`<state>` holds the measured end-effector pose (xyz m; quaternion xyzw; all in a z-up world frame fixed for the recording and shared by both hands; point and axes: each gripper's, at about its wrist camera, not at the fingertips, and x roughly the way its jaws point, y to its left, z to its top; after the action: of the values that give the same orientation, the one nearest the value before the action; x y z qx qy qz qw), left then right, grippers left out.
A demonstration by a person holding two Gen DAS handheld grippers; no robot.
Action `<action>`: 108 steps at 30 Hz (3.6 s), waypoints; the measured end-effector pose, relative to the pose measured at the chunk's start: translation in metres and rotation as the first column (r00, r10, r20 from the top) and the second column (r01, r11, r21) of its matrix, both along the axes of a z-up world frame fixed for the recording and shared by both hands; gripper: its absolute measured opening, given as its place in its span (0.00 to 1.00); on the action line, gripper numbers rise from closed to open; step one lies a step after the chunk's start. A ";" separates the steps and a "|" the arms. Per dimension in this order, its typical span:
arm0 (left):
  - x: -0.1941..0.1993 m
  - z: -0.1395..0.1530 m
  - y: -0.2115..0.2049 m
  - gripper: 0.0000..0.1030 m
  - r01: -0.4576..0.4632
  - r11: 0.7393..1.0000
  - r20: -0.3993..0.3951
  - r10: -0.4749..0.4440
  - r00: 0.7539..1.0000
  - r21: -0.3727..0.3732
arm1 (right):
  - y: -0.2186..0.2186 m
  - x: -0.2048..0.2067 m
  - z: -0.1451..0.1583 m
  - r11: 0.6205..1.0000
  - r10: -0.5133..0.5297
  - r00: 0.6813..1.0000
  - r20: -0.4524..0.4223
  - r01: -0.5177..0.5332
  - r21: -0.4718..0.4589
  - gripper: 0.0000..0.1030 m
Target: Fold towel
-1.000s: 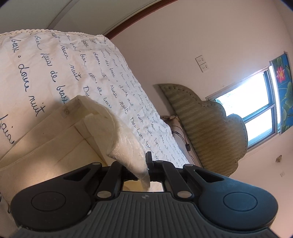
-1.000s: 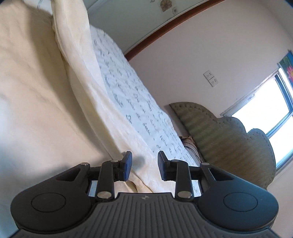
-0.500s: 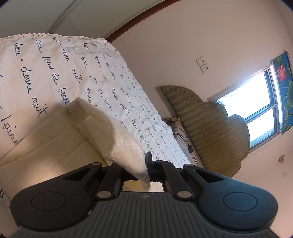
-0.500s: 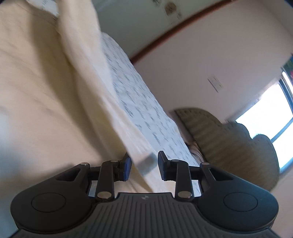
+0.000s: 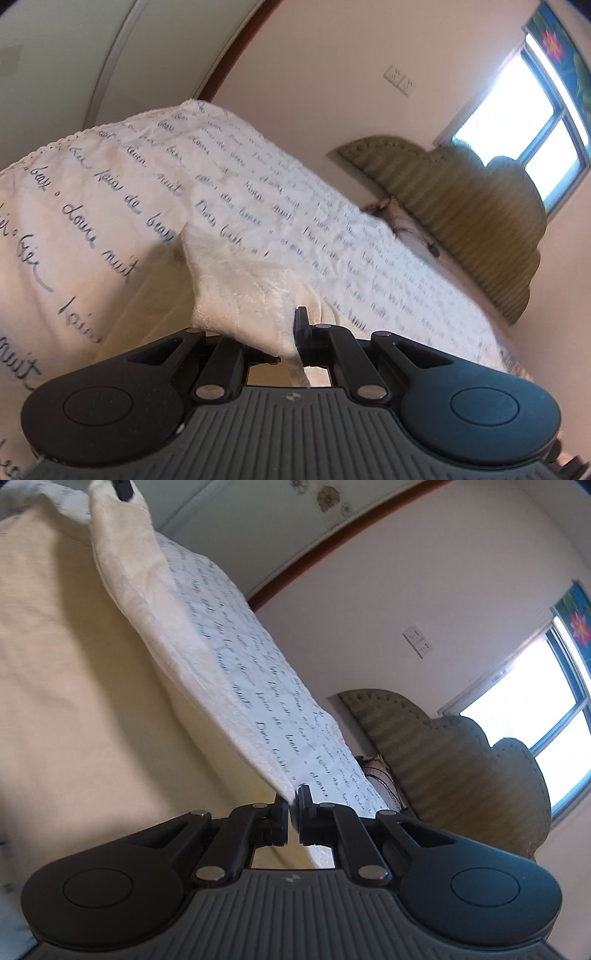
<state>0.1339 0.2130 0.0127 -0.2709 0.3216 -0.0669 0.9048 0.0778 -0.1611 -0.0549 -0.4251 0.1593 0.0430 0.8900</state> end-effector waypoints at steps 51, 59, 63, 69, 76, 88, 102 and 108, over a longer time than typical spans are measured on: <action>-0.060 0.027 -0.114 0.65 0.086 0.869 0.060 -0.131 0.990 0.488 | -0.175 -0.099 0.017 0.553 -0.293 0.923 -0.248 0.376 0.744 0.24; -0.043 -0.026 -0.301 0.70 0.410 0.738 0.019 -0.496 0.868 0.536 | -0.314 -0.087 -0.024 -0.248 -0.361 0.826 -0.432 0.362 0.899 0.47; -0.050 -0.063 -0.351 0.71 0.400 0.608 -0.010 -0.541 0.841 0.686 | -0.330 -0.077 -0.042 -0.389 -0.342 0.783 -0.519 0.384 0.837 0.47; -0.061 -0.090 -0.351 0.93 0.299 0.565 0.075 -0.545 0.835 0.769 | -0.330 -0.064 -0.030 -0.382 -0.319 0.795 -0.515 0.389 0.838 0.54; -0.032 -0.086 -0.321 1.00 0.431 0.724 0.018 -0.522 0.853 0.539 | -0.314 0.004 0.015 -0.253 -0.287 0.833 -0.473 0.410 0.876 0.55; -0.035 -0.086 -0.324 1.00 0.426 0.710 0.019 -0.525 0.851 0.560 | -0.228 0.082 0.093 0.297 -0.113 0.952 -0.285 0.306 0.904 0.63; -0.035 -0.086 -0.326 1.00 0.426 0.712 0.021 -0.526 0.850 0.558 | -0.361 0.056 -0.037 -0.479 -0.230 0.815 -0.532 0.381 0.791 0.68; -0.036 -0.086 -0.327 1.00 0.428 0.714 0.023 -0.527 0.850 0.554 | -0.368 0.076 -0.055 -0.525 -0.275 0.819 -0.503 0.310 0.793 0.66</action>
<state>0.0983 -0.1138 -0.0734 0.0890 0.3037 -0.2317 0.9199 0.1543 -0.5288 -0.1103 0.5707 0.1796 -0.1112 0.7936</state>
